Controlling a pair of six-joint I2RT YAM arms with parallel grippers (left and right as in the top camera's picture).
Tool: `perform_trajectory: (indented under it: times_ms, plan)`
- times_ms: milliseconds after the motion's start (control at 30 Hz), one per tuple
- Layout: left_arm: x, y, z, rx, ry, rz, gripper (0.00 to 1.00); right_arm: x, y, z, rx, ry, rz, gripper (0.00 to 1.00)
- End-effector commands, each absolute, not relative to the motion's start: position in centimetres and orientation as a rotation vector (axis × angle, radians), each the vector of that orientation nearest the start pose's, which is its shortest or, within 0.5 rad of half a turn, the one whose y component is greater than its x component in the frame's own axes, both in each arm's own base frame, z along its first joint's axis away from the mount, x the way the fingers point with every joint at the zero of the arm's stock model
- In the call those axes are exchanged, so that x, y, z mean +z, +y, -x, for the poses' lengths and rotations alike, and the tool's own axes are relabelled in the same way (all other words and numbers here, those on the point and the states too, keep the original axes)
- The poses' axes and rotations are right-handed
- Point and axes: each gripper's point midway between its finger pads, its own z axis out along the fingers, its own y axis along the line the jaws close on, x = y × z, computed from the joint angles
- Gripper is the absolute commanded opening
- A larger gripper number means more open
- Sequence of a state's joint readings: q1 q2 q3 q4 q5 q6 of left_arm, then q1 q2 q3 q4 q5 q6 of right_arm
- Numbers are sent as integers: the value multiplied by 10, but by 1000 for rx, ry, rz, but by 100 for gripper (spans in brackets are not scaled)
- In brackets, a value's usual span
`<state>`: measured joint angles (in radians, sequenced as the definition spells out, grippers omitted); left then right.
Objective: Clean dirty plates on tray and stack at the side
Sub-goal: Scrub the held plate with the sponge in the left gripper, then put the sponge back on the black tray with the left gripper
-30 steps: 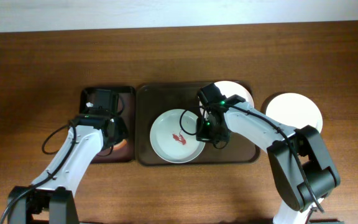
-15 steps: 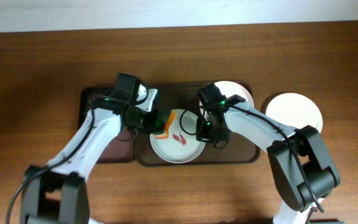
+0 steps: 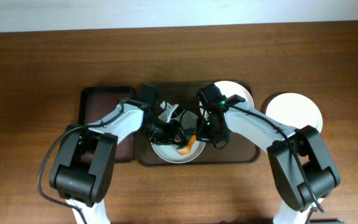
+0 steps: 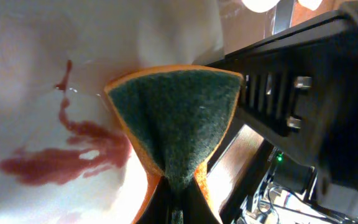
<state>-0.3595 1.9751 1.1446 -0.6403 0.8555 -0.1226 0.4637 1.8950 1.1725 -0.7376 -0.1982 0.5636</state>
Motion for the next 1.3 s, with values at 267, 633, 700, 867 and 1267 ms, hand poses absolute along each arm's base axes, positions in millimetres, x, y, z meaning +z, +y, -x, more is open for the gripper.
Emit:
perform_trajectory:
  times_ms: [267, 633, 700, 867, 1267]
  plan:
    - [-26, -178, -308, -534, 3122, -292, 0, 4, 177, -302, 273, 3112, -139, 4]
    - [-1, -143, -338, -179, 2991, -258, 0, 4, 177, -302, 272, 3113, -138, 4]
    - [14, -145, -343, -195, 2947, -258, 0, 4, 177, -302, 272, 3113, -139, 4]
    - [70, -145, -345, -236, 2827, -255, 0, 4, 176, -300, 267, 3119, -139, 4]
    - [73, -15, -341, 146, 2827, 33, 0, 4, 176, -300, 268, 3119, -140, 4]
